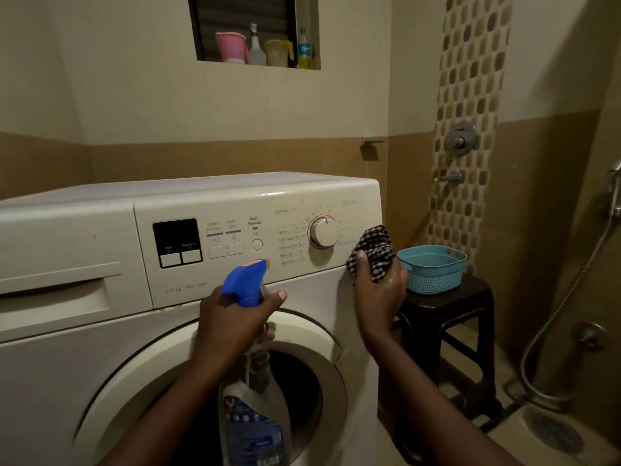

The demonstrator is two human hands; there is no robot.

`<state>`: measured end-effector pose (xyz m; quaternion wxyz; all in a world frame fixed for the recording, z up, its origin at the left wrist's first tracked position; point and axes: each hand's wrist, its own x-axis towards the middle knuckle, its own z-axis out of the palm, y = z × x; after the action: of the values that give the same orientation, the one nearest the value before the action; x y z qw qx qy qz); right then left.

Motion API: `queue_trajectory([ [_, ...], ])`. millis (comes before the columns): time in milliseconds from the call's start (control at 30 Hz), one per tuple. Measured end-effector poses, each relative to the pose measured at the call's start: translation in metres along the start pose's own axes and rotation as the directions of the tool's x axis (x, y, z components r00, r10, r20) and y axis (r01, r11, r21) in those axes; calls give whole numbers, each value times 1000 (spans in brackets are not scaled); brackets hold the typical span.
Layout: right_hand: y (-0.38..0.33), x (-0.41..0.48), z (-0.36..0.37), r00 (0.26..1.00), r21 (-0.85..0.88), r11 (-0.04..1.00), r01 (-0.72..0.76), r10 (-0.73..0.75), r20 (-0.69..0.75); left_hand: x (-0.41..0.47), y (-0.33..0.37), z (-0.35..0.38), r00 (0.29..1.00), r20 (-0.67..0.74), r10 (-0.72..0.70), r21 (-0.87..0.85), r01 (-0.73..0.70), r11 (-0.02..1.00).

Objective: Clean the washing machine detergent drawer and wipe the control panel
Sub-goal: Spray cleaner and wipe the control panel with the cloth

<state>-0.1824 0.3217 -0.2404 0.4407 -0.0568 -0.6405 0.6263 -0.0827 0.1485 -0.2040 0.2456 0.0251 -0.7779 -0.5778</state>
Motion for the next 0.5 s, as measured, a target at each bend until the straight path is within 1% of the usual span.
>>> queue_trajectory([
  [67, -10, -8, 4, 997, 32, 999, 40, -43, 71, -1, 0, 1, 1000, -16, -7, -18, 6, 1000],
  [133, -18, -23, 10, 972, 10, 986, 167, -167, 165, -1, 0, 3, 1000, -29, -8, -23, 8, 1000],
  [167, -19, -31, 14, 944, 6, 969, 246, -240, 226, 0, -1, 3, 999, -35, -7, -22, 6, 1000],
  [233, -19, -41, 19, 856, 9, 914, 405, -383, 347, 2, -3, 2, 999, -51, -10, -15, 9, 1000],
  [267, -20, -41, 20, 812, 10, 878, 479, -448, 374, 3, -4, 2, 998, -57, -14, -5, 14, 1000],
  [333, -28, -33, 21, 752, -33, 796, 605, -557, 353, 3, -5, 1, 998, -51, -27, -6, 27, 1000],
  [400, -45, -16, 24, 696, -93, 710, 698, -643, 320, 2, -7, 0, 999, -32, -31, -43, 30, 999],
  [467, -63, 1, 29, 644, -126, 642, 756, -698, 312, 0, -8, -1, 1000, -16, -22, -72, 21, 997],
  [500, -72, 10, 30, 640, -133, 633, 763, -709, 296, 0, -9, -1, 1000, -12, -12, -67, 11, 998],
])
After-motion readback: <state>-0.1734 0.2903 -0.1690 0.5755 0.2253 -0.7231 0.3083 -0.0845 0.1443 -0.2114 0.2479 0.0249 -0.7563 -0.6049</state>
